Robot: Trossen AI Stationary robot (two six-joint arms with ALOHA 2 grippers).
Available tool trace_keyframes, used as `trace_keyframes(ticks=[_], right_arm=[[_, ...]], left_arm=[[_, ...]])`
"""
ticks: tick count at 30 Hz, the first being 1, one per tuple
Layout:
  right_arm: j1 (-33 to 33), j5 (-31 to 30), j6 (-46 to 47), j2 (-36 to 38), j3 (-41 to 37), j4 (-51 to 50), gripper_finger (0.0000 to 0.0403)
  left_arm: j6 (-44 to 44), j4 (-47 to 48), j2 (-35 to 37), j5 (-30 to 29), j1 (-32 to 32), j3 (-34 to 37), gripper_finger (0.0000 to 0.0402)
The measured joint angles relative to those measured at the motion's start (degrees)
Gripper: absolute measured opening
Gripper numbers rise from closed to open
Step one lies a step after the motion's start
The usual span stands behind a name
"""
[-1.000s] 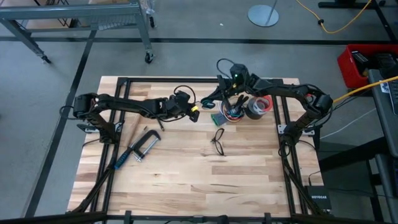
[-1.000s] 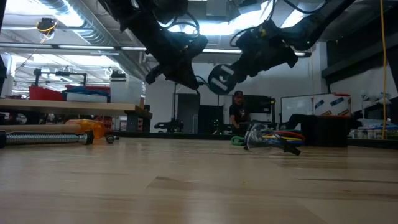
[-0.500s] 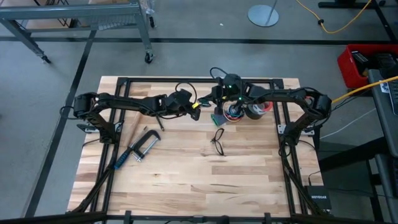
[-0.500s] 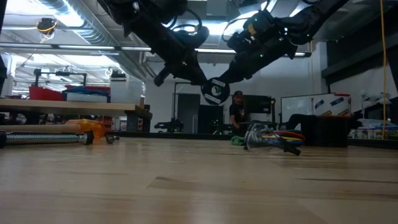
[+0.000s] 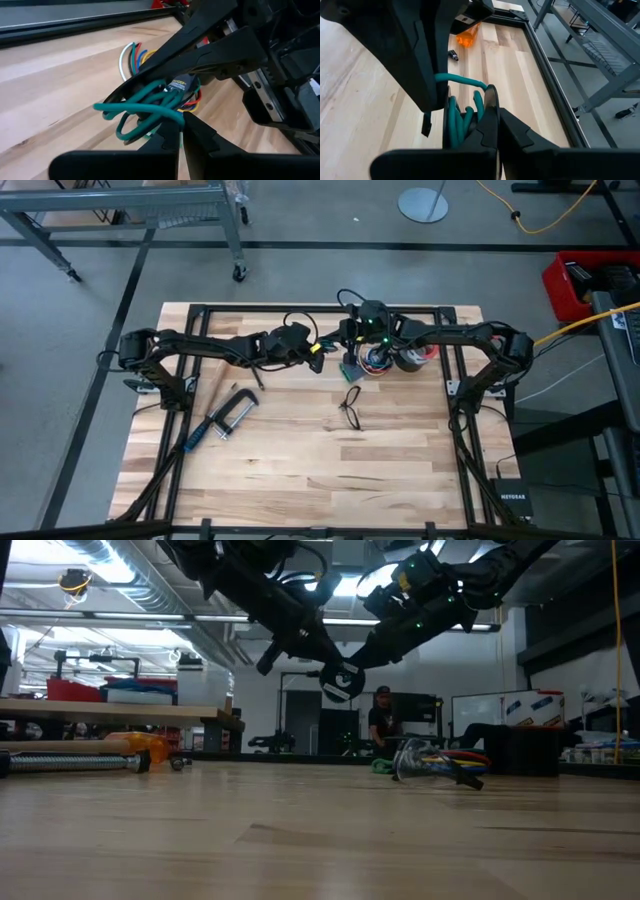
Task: Coil cords
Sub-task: Coil the green wire on the black spool
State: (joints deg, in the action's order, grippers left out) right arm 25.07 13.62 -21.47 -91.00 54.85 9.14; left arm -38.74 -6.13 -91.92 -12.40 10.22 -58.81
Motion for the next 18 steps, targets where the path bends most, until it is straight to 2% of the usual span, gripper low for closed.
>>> trace_keyframes(ticks=[8, 18], right_arm=[[0.08, 0.74, -0.02, 0.00, 0.00, 0.04, 0.0003], [0.04, 0.56, -0.09, -0.33, -0.11, -1.33, 0.0003]], left_arm=[[-0.55, -1.40, 0.00, 0.16, -0.04, 0.00, 0.0000], [0.00, -5.40, 0.22, 4.61, -0.15, -0.24, 0.0000]])
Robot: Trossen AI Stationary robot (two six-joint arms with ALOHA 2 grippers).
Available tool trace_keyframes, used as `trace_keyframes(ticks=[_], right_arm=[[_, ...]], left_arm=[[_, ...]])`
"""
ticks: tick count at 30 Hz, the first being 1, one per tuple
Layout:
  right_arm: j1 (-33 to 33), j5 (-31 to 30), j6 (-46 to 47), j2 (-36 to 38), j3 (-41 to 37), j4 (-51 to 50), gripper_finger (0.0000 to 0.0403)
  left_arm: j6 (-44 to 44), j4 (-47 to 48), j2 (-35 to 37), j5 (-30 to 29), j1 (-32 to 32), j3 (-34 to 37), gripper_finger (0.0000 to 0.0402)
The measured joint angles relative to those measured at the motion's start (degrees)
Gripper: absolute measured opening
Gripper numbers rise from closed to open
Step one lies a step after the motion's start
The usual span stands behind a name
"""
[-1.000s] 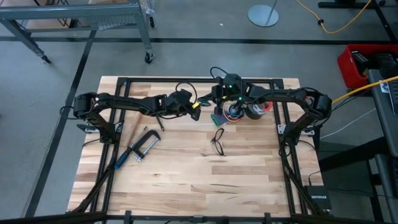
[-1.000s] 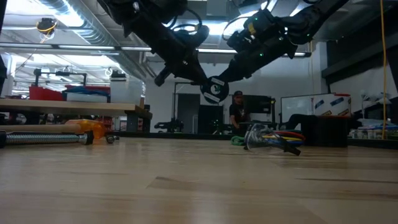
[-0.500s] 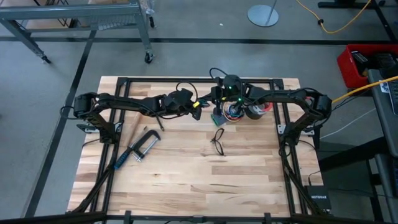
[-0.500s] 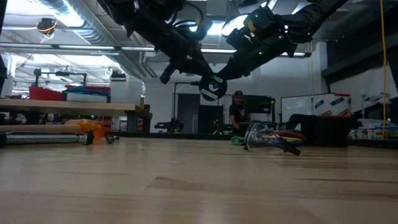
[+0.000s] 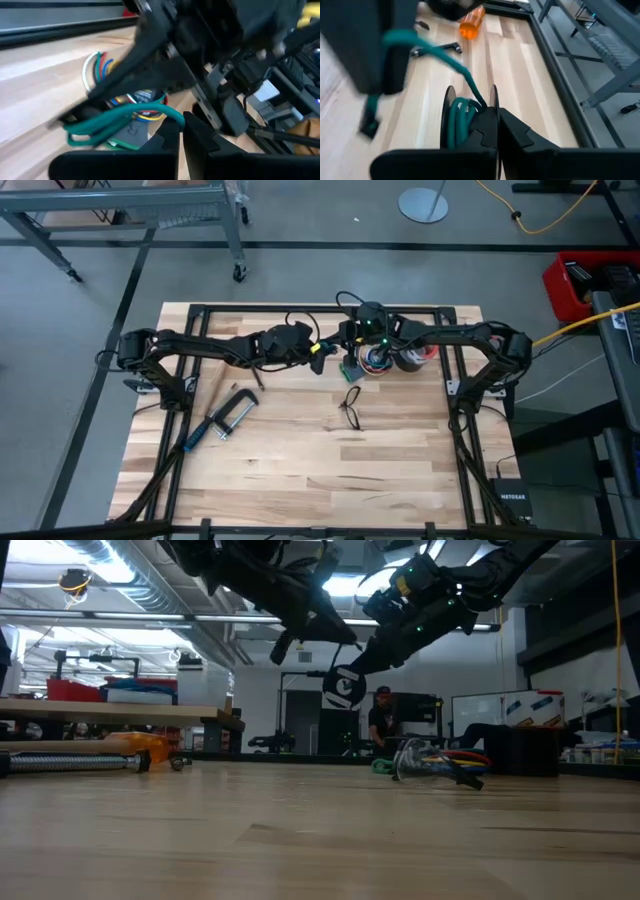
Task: Coil cords
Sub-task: Coil the green wire on the black spool
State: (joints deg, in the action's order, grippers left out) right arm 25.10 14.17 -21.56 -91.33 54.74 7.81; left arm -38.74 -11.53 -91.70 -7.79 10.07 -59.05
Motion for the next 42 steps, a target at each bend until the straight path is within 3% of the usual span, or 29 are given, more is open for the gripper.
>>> trace_keyframes(ticks=[19, 26, 37, 42], right_arm=[[0.04, 1.04, -0.72, 0.09, 0.02, -0.66, 0.0003], [-0.02, 1.31, 7.92, 0.17, 0.02, 6.14, 0.0003], [-0.02, -5.63, 15.47, 0.17, 0.04, 11.08, 0.0003], [-0.04, -6.06, 19.39, -0.84, 0.09, 16.40, 0.0003]], left_arm=[[1.35, 0.11, -0.07, -2.92, 0.17, 0.04, 0.0000], [1.24, -1.99, -0.07, -5.96, 0.17, 0.09, 0.0000], [1.24, -4.48, -0.13, -7.48, -0.28, 0.11, 0.0000], [1.77, -4.47, -0.13, -10.70, -1.92, 0.11, 0.0000]])
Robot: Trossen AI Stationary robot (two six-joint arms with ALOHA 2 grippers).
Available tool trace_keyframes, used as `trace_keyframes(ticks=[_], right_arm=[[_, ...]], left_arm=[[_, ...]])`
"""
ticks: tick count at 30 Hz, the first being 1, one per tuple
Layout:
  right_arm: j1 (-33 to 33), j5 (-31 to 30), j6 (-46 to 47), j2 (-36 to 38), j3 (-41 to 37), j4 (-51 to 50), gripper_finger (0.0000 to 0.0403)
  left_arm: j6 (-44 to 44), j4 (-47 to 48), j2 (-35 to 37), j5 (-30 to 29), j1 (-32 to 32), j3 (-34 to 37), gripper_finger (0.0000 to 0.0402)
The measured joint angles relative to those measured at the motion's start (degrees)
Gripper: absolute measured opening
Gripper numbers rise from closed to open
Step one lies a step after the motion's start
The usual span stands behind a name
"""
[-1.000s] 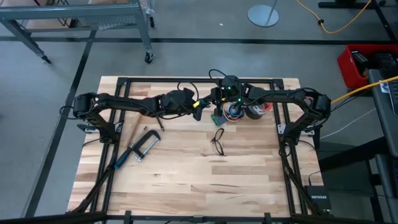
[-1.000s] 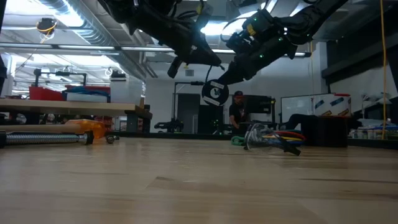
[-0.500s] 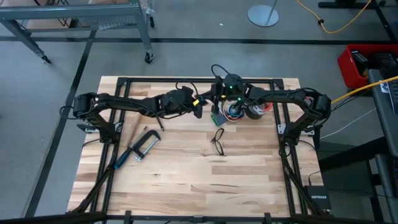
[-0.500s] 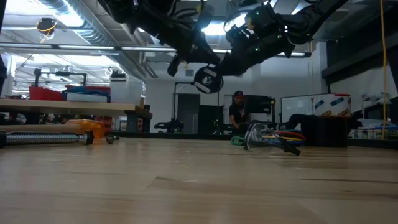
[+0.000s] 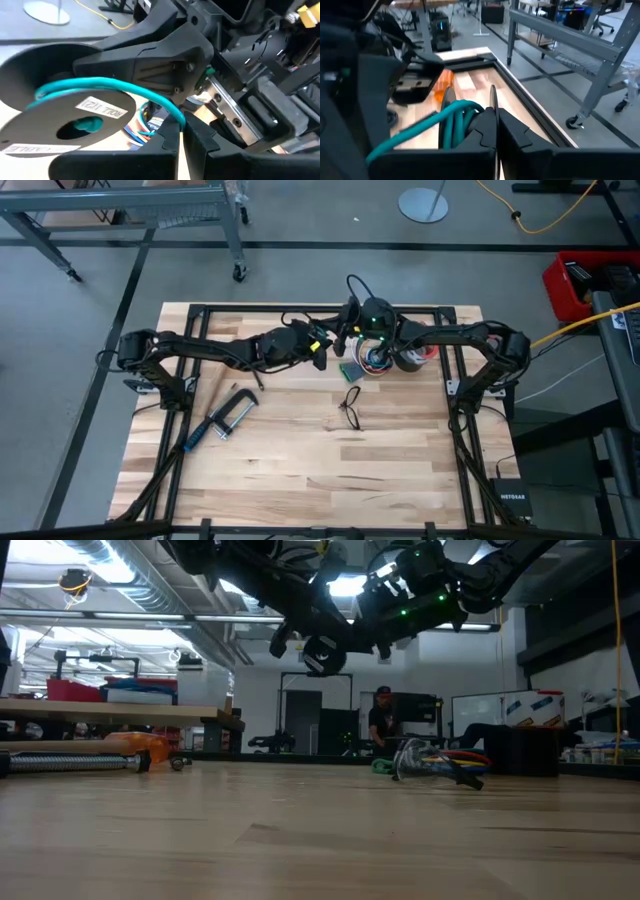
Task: Coil cords
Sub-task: Coil the green wire on the black spool
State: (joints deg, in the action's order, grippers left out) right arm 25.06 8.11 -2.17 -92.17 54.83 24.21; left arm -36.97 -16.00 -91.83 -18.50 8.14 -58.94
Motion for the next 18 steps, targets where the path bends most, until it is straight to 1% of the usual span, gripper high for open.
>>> trace_keyframes(ticks=[9, 18], right_arm=[[0.00, 0.52, 5.30, -1.52, 0.00, 6.02, 0.0003], [0.00, -0.02, 7.09, -1.52, 0.01, 13.72, 0.0003]], left_arm=[[2.90, 0.51, 0.00, -7.56, -2.67, 0.00, 0.0000], [4.41, 2.21, 0.00, -10.97, -4.54, 0.00, 0.0000]])
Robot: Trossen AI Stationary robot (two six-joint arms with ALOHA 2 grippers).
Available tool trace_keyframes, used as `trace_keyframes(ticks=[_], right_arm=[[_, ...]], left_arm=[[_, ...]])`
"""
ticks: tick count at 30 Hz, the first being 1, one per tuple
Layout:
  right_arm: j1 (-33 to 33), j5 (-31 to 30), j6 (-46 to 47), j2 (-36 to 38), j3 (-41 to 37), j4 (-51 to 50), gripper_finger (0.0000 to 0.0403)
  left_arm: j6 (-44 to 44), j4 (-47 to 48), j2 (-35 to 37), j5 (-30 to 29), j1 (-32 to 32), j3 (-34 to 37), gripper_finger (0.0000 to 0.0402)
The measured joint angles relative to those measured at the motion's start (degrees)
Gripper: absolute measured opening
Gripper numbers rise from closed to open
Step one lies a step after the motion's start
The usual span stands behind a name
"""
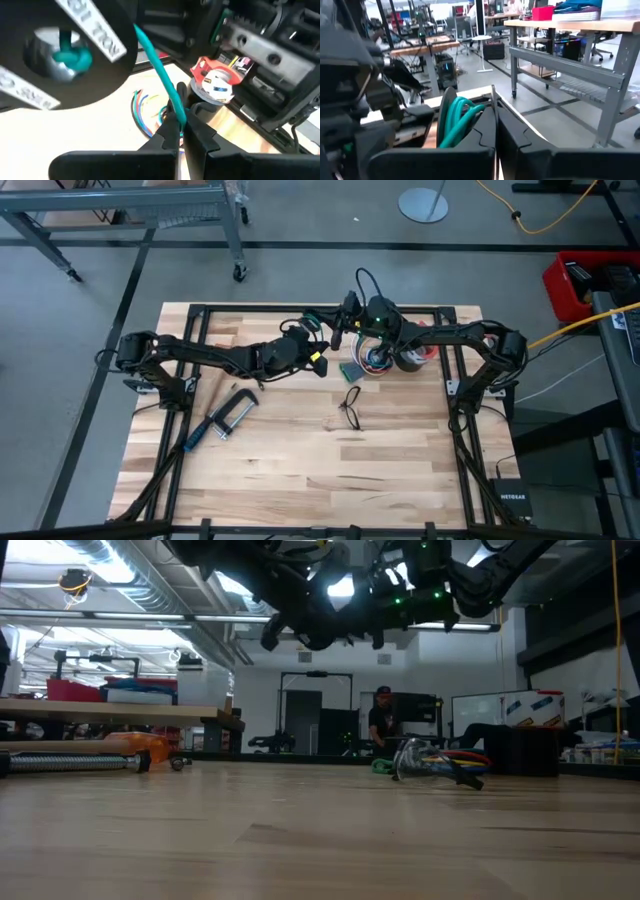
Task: Coil cords
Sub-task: Coil the green wire on the black spool
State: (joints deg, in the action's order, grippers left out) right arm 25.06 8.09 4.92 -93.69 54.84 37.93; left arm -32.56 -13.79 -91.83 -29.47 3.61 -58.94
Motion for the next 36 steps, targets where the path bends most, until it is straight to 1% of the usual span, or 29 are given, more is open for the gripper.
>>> trace_keyframes(ticks=[7, 13, 17, 21, 26, 31, 36], right_arm=[[0.00, 0.55, 1.46, -0.04, 1.34, 1.21, 0.0003], [0.09, 2.14, 1.30, 0.02, 1.67, 0.98, 0.0003], [0.18, 4.85, 1.28, 0.68, 1.74, 1.12, 0.0003], [1.12, 6.73, 1.26, 1.54, 1.76, -0.02, 0.0003], [3.45, 13.15, 2.57, 2.47, 1.85, -1.45, 0.0003], [5.48, 22.44, 6.23, 2.47, 1.85, -1.41, 0.0003], [6.64, 30.94, 9.56, 2.58, 1.87, -0.07, 0.0003]], left_arm=[[-0.45, 3.51, 0.00, -2.71, -0.73, 0.00, 0.0000], [0.04, 7.42, 0.00, -6.97, -1.78, -0.02, 0.0000], [0.51, 9.92, 0.00, -11.37, -2.61, -0.02, 0.0000], [1.54, 10.52, 0.00, -16.82, -3.70, -0.02, 0.0000], [3.16, 10.73, 0.00, -23.25, -4.94, -0.02, 0.0000], [3.01, 12.26, -0.03, -24.40, -5.17, 0.00, 0.0000], [4.71, 11.95, -0.07, -24.59, -5.15, 0.00, 0.0000]])
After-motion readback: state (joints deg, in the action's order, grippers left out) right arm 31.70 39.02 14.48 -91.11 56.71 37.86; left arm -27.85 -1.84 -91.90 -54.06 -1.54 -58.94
